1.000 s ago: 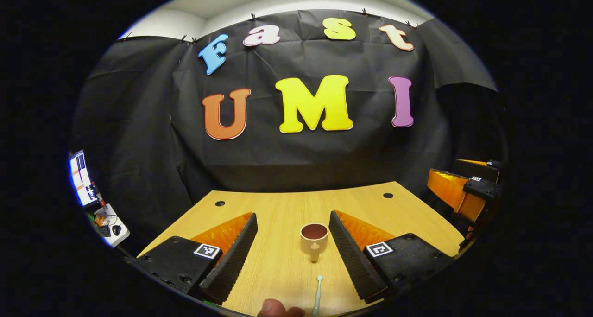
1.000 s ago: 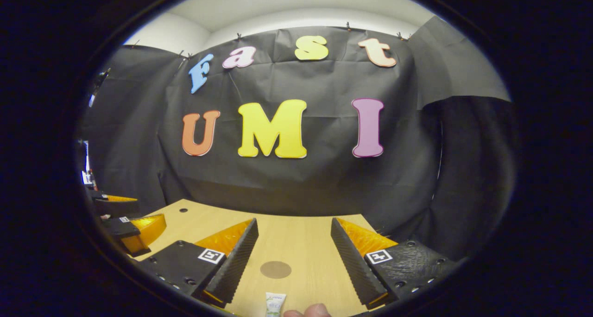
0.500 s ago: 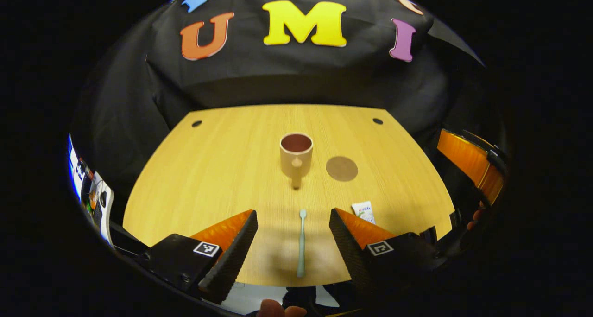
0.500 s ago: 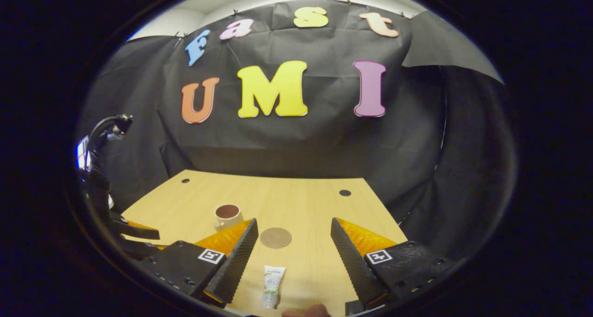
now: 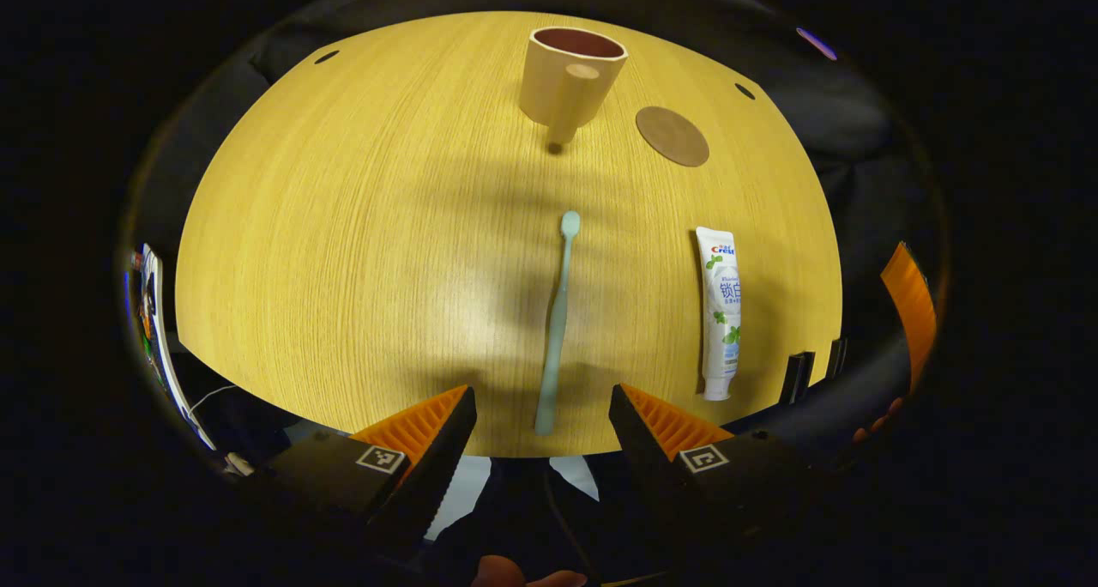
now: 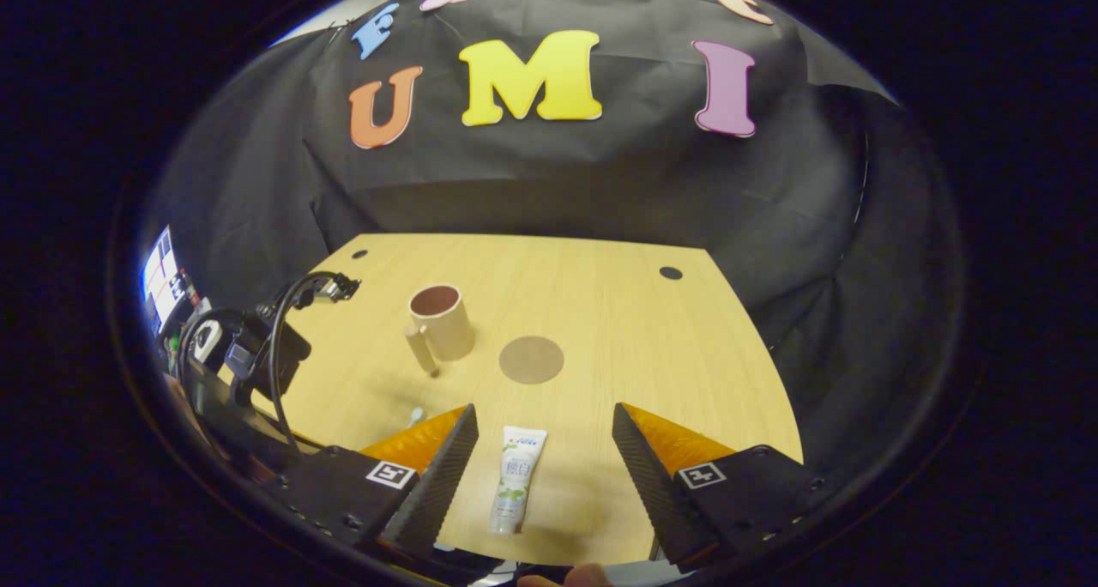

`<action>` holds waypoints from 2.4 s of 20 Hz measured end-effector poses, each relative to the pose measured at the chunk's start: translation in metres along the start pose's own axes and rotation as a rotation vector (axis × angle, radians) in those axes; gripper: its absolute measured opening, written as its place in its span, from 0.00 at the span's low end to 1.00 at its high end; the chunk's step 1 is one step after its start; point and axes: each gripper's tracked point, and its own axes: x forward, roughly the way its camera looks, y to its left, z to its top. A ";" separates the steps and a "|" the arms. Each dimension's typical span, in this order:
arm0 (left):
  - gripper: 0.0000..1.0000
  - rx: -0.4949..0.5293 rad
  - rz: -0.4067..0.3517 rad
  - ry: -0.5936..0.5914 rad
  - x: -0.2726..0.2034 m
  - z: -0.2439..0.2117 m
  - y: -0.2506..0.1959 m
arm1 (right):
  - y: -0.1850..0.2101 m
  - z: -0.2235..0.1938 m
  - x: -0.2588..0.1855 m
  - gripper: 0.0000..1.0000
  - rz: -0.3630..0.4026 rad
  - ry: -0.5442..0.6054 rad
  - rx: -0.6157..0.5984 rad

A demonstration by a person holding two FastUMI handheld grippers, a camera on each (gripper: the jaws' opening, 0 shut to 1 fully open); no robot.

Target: Put the toothbrush and toothpaste on the desktop into the cup, then pick up the cup and place it on the coaster on the desktop.

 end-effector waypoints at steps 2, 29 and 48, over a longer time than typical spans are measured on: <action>0.97 0.035 0.056 0.099 0.005 -0.006 0.004 | 0.008 -0.020 0.008 0.97 0.036 0.094 -0.016; 0.13 0.052 0.023 0.292 0.054 -0.021 -0.027 | 0.009 -0.066 0.036 0.95 0.044 0.314 0.096; 0.08 0.008 -0.086 -0.336 -0.050 0.036 -0.008 | 0.032 -0.135 0.060 0.96 0.076 0.701 0.244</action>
